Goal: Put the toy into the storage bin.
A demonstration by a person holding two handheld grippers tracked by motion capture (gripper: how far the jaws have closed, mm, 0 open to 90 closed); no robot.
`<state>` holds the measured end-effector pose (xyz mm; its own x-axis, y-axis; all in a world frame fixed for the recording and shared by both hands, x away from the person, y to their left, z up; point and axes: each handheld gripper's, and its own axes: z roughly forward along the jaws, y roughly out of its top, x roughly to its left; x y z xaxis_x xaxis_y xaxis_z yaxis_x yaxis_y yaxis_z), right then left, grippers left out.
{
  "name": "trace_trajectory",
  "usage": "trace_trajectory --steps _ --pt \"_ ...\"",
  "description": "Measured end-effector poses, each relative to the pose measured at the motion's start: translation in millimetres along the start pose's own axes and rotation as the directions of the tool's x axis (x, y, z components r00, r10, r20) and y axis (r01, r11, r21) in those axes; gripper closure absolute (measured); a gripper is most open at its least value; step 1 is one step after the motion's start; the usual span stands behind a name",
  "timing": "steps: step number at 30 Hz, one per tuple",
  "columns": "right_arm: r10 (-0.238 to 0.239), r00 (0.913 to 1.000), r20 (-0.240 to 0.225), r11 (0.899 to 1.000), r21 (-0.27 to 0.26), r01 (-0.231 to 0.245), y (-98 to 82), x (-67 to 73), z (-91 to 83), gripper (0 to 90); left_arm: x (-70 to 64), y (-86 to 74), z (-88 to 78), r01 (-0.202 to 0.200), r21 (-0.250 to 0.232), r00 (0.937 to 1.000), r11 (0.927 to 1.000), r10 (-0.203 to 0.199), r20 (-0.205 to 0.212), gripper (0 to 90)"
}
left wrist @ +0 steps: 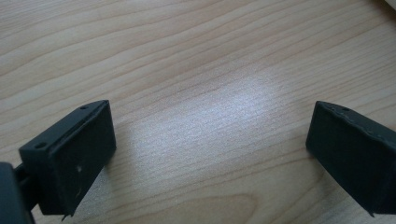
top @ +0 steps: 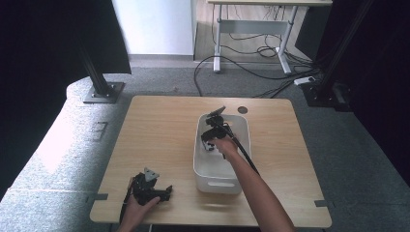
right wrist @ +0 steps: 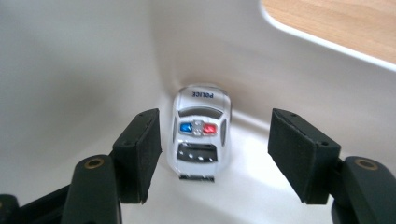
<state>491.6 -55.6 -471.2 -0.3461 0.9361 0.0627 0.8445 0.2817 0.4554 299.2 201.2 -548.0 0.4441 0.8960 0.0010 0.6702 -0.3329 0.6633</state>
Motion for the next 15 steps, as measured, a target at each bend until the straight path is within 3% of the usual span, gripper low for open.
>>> trace_trajectory --steps 5,10,15 --pt "-0.037 0.9981 -0.049 0.999 -0.037 0.035 -5.4 -1.8 -16.3 30.3 0.0 0.0 0.0 0.000 0.000 1.0000 1.0000 0.000 -0.001 1.5" --pt "-0.047 0.9954 -0.083 0.996 -0.083 0.040 -11.0 -4.8 -33.3 29.7 0.0 0.0 0.1 0.001 -0.001 1.0000 1.0000 -0.001 0.000 1.5" --pt "-0.063 0.9934 -0.095 0.990 -0.129 0.051 -16.4 -8.3 -50.8 29.6 -0.1 0.0 0.1 0.001 -0.001 1.0000 1.0000 -0.001 -0.002 1.5"
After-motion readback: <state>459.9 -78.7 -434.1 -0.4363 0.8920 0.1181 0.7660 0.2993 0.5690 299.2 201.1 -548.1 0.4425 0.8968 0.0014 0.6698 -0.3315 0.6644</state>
